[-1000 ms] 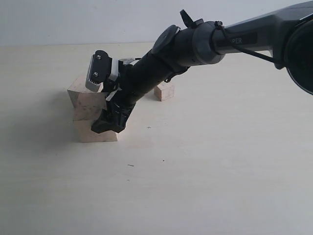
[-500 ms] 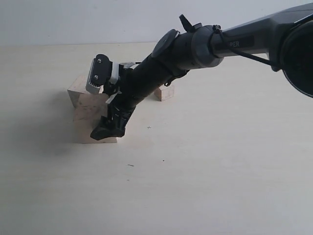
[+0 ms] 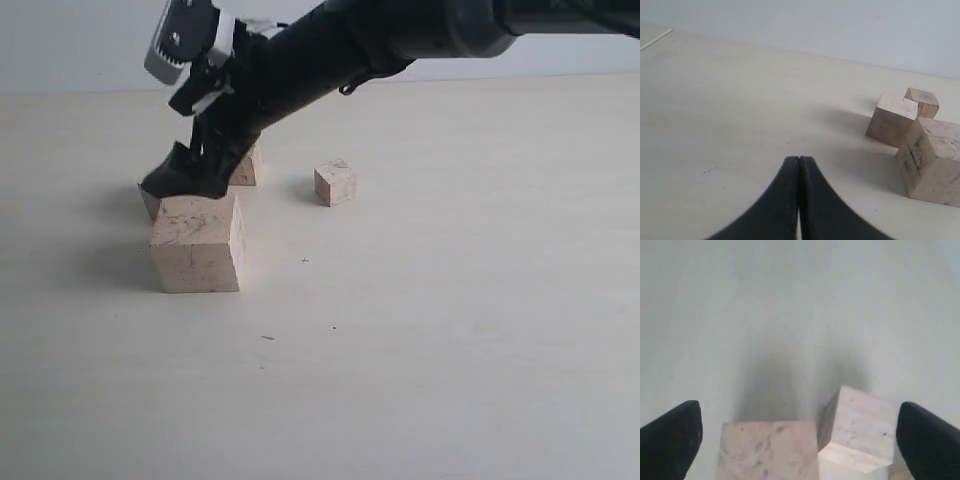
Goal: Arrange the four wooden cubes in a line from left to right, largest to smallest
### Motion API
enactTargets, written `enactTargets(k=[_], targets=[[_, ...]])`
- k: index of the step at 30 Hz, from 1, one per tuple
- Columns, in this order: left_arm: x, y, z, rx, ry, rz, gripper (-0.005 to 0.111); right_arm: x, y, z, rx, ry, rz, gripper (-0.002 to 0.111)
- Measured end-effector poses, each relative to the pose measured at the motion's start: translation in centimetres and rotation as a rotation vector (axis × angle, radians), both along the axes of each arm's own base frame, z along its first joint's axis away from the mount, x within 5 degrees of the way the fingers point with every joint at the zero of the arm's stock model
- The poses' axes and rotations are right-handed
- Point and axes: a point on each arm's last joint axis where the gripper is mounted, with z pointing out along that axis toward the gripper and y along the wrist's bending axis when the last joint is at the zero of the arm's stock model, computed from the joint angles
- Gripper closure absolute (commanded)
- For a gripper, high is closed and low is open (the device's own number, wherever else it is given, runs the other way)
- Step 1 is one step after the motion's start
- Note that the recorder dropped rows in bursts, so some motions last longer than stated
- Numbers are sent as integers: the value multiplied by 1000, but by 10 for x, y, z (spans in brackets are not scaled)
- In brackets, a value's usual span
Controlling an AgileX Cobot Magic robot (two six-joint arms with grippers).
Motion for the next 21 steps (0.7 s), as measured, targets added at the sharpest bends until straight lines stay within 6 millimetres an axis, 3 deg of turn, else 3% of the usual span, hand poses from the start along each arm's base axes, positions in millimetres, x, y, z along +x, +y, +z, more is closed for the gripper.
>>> enactTargets(k=[5, 13, 21], targets=[[0, 0, 0, 0, 0, 0, 107, 14, 1, 20, 120, -25, -194, 3], [0, 0, 0, 0, 0, 0, 107, 47, 23, 21, 236, 1, -357, 5], [0, 0, 0, 0, 0, 0, 107, 66, 45, 16, 280, 41, -344, 27]])
